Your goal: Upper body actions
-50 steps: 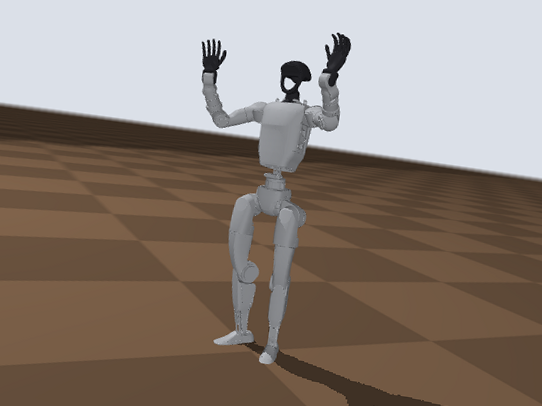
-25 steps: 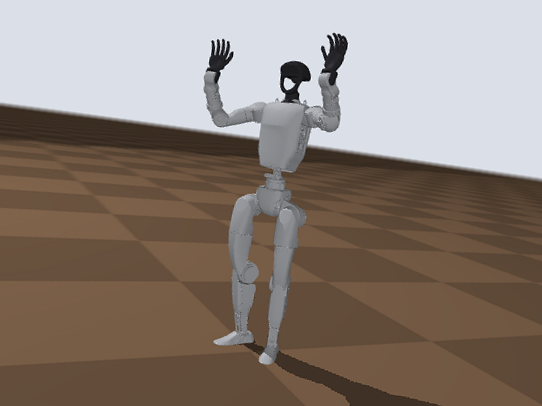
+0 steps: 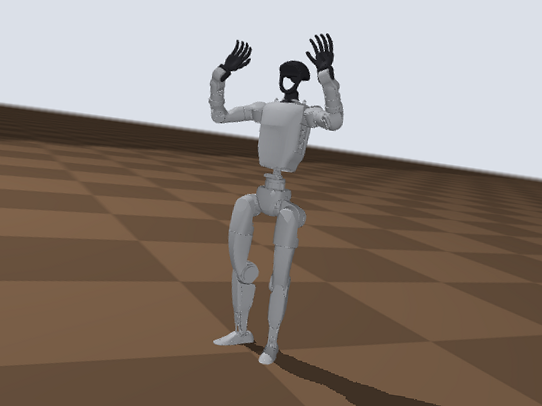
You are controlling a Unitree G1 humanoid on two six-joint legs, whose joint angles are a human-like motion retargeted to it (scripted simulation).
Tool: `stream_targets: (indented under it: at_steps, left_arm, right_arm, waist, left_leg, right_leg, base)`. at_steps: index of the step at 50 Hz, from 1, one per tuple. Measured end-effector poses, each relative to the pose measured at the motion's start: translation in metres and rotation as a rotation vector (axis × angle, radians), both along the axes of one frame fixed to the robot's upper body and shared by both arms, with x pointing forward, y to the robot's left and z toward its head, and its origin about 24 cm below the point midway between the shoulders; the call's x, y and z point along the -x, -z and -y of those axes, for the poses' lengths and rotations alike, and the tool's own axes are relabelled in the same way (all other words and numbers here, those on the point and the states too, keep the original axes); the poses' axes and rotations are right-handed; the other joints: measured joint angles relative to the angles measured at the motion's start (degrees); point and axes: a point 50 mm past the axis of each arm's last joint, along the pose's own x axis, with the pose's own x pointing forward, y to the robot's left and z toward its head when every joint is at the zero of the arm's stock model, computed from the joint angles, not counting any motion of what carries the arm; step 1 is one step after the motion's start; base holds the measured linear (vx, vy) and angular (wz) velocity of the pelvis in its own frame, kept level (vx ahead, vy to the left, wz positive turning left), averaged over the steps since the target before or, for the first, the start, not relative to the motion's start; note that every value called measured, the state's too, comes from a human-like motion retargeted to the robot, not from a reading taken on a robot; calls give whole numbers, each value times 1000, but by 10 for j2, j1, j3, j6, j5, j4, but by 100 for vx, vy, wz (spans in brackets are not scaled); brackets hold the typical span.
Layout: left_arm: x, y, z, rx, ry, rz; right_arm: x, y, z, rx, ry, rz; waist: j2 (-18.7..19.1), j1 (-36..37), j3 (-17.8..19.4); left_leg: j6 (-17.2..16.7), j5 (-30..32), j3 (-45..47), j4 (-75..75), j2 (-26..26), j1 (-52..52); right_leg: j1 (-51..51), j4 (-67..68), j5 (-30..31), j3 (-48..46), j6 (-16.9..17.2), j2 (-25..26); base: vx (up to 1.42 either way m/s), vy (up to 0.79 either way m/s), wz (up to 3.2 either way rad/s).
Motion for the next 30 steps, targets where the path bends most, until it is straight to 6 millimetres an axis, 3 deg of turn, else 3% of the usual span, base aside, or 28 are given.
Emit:
stream_targets:
  at_steps: [5, 12, 16, 22, 30]
  left_arm:
    - [-3, 7, -12, 123, 44, -6]
    - [-17, 25, -48, 545, 271, -102]
    - [-18, 29, -57, 655, 366, -104]
    - [-9, 19, -50, 529, 267, -66]
    - [-2, -2, -4, 105, 75, -44]
  right_arm:
    - [1, 1, 11, -60, 86, 54]
    - [-19, 16, 47, -342, -57, -111]
    - [-27, 25, 59, -471, -158, -180]
    - [-26, 23, 54, -443, -244, -190]
    - [-9, 5, 13, -143, -121, -92]
  waist:
    - [-2, -1, 2]
    - [-4, -1, -2]
    - [-4, 0, -3]
    - [-3, 0, -5]
    - [0, 1, -9]
  left_leg:
    - [0, 0, -1, 0, -1, 1]
    - [0, 0, -3, 0, 0, 0]
    - [0, 0, -2, 0, 0, 0]
    - [-1, -1, -1, -1, 0, 0]
    - [-1, -2, 2, 0, 2, 0]
  right_leg:
    - [1, 0, 0, -1, 0, 0]
    - [1, 0, -1, -2, 0, 0]
    - [1, 0, -2, -2, 0, 0]
    - [0, -1, -2, -1, 0, 1]
    - [-1, 0, -2, 1, 0, 2]
  base:
    - [0, 0, 0]
    - [0, 0, 0]
    - [0, 0, 0]
    - [0, 0, 0]
    - [0, 0, 0]
